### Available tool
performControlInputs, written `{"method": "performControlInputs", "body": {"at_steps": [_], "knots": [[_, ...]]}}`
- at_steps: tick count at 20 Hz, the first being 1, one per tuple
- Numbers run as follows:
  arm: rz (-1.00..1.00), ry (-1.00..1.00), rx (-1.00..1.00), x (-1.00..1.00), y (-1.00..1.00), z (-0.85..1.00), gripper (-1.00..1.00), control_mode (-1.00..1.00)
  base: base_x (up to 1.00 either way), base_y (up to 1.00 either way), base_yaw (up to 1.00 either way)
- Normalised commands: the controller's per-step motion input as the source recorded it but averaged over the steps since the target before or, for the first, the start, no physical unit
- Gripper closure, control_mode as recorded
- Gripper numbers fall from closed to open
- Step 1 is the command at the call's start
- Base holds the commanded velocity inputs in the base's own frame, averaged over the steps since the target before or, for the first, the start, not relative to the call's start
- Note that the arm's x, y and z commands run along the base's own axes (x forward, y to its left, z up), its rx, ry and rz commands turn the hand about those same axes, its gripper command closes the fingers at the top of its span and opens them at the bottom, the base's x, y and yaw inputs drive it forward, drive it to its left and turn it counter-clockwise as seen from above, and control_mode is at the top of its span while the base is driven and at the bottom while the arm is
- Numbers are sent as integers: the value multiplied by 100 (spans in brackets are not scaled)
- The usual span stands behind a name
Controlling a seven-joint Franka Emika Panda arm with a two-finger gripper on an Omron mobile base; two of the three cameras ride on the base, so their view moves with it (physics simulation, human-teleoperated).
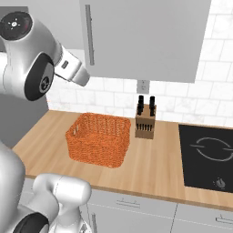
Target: Open the cabinet, pick up the bread from the cabinet and place it in the basket. Then move the basket to the dining counter.
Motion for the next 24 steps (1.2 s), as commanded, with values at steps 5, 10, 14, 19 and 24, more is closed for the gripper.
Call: {"method": "performControlInputs", "body": {"at_steps": [5, 10, 14, 19, 24], "knots": [[0, -7, -13, 54, 0, 0, -100, -100, 0, 0, 0], [1, -9, -4, 53, 0, 5, -100, -100, 0, 0, 0], [3, -6, -1, 77, 0, 6, -100, -100, 0, 0, 0], [6, -1, 0, 69, 0, 3, -100, -100, 0, 0, 0], [1, 0, -4, 50, 0, 0, -100, -100, 0, 0, 0]]}}
